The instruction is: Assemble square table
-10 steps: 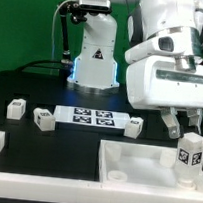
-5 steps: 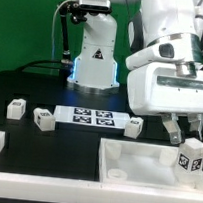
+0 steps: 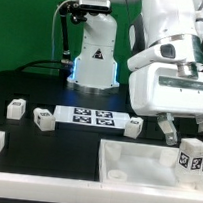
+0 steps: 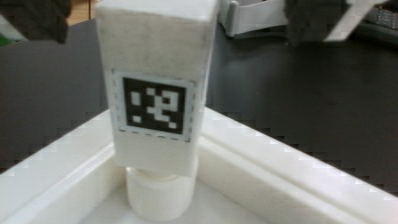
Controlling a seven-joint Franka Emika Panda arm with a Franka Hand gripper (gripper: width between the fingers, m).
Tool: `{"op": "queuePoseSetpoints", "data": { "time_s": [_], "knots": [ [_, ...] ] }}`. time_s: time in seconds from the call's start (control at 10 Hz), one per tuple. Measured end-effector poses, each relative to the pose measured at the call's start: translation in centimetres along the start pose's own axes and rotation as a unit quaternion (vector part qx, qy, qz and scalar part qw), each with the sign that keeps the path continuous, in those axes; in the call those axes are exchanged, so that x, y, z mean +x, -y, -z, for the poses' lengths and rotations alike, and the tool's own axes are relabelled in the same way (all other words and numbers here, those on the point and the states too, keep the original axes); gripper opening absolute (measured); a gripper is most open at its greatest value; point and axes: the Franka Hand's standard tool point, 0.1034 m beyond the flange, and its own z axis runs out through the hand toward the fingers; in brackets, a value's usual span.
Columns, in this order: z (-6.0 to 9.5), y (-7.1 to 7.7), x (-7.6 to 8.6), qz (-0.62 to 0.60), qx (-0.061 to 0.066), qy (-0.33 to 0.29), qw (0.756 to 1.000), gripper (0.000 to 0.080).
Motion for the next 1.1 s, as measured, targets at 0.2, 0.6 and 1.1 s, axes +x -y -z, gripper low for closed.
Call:
{"op": "queuePoseSetpoints", "data": {
  "time_s": [0.2,0.6,1.1],
  "knots": [
    [0.0,0.0,0.0,0.0,0.0,0.0,1.0,0.0635],
    [0.0,0.0,0.0,0.0,0.0,0.0,1.0,0.0648],
    [0.0,0.5,0.7,-0.085,0.059,0.104,0.989,0.0649]
  ]
}}
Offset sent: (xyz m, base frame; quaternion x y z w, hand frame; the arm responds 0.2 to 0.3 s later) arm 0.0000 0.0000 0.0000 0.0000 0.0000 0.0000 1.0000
